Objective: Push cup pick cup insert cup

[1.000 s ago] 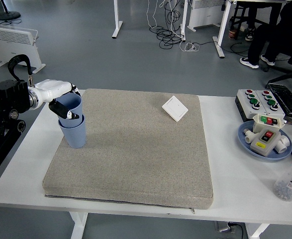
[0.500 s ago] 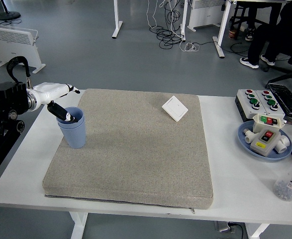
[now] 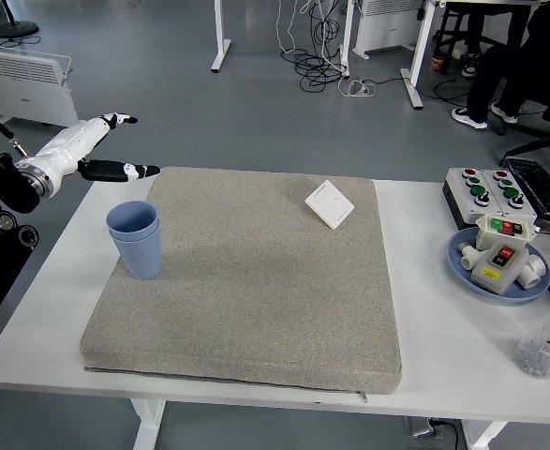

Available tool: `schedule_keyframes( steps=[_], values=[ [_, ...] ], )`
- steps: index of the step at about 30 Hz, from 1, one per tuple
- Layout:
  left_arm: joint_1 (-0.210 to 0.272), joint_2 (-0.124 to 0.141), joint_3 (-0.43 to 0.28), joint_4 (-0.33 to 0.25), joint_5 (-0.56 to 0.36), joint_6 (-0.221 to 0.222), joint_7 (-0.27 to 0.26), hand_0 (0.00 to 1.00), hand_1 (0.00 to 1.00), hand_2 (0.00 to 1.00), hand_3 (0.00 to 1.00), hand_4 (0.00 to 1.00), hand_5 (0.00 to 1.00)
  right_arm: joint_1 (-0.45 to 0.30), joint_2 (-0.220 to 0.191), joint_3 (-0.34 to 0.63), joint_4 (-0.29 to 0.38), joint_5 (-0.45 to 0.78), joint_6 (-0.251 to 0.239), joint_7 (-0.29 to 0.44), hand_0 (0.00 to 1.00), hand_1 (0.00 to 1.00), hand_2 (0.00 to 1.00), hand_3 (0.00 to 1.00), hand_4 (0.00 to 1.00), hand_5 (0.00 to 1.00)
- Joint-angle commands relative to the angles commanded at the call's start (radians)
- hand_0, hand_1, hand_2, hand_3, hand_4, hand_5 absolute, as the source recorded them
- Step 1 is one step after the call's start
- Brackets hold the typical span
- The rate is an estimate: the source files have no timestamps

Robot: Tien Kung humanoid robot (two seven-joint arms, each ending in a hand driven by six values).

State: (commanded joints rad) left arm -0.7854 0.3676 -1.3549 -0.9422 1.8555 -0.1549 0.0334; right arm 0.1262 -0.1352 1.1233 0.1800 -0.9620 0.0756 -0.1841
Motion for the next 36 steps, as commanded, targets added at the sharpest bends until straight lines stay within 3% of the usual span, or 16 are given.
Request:
schedule_keyframes(
  steps=[2, 5, 6, 8, 11, 12, 19, 24, 29, 36],
  values=[
    [0.015, -0.004, -0.03, -0.004, -0.085, 0.025, 0.006, 0.714, 0.753, 0.793, 0.738, 0.671, 0.835, 0.0, 0.0, 0.0, 0.0, 0.0, 0.0, 0.0, 0.774, 0.688, 0.686, 0.569, 0.134, 0.47],
    [0.088, -0.031, -0.114, -0.041, -0.203, 0.072, 0.034, 0.714, 0.753, 0.793, 0.738, 0.671, 0.835, -0.002, 0.002, 0.005, 0.0, -0.004, 0.0, 0.001, 0.774, 0.688, 0.686, 0.569, 0.134, 0.47],
    [0.108, -0.038, -0.138, -0.051, -0.248, 0.081, 0.038, 0.73, 0.765, 0.802, 0.743, 0.635, 0.939, -0.002, 0.003, 0.006, 0.0, -0.006, 0.0, 0.001, 0.774, 0.688, 0.687, 0.57, 0.135, 0.469],
    [0.161, -0.055, -0.193, -0.083, -0.333, 0.099, 0.042, 0.73, 0.765, 0.802, 0.743, 0.635, 0.939, -0.004, 0.005, 0.009, 0.0, -0.009, -0.001, 0.001, 0.774, 0.688, 0.687, 0.57, 0.135, 0.469],
    [0.216, -0.068, -0.245, -0.114, -0.456, 0.096, 0.051, 0.73, 0.765, 0.802, 0.743, 0.635, 0.939, -0.006, 0.006, 0.012, 0.0, -0.013, -0.001, 0.001, 0.774, 0.688, 0.687, 0.57, 0.135, 0.469],
    [0.246, -0.075, -0.27, -0.132, -0.502, 0.086, 0.056, 0.759, 0.788, 0.831, 0.761, 0.623, 0.998, -0.007, 0.007, 0.013, 0.0, -0.015, -0.001, 0.001, 0.774, 0.687, 0.686, 0.57, 0.135, 0.469],
    [0.361, -0.119, -0.33, -0.185, -0.794, 0.042, 0.055, 0.775, 0.804, 0.843, 0.776, 0.613, 0.998, -0.012, 0.009, 0.021, 0.0, -0.03, -0.001, 0.0, 0.775, 0.689, 0.686, 0.569, 0.135, 0.469],
    [0.402, -0.161, -0.345, -0.194, -1.009, 0.018, 0.052, 0.783, 0.819, 0.859, 0.796, 0.615, 0.998, -0.016, 0.011, 0.023, 0.0, -0.036, -0.002, -0.001, 0.775, 0.688, 0.686, 0.569, 0.135, 0.469],
    [0.42, -0.184, -0.357, -0.188, -1.204, -0.004, 0.034, 0.783, 0.819, 0.859, 0.796, 0.615, 0.998, -0.018, 0.01, 0.021, 0.0, -0.039, -0.002, -0.001, 0.775, 0.688, 0.686, 0.569, 0.135, 0.469],
    [0.433, -0.206, -0.367, -0.168, -1.191, 0.004, 0.017, 0.792, 0.821, 0.868, 0.804, 0.619, 0.998, -0.017, 0.009, 0.018, 0.0, -0.034, -0.002, -0.001, 0.775, 0.688, 0.686, 0.569, 0.134, 0.469]
  ],
)
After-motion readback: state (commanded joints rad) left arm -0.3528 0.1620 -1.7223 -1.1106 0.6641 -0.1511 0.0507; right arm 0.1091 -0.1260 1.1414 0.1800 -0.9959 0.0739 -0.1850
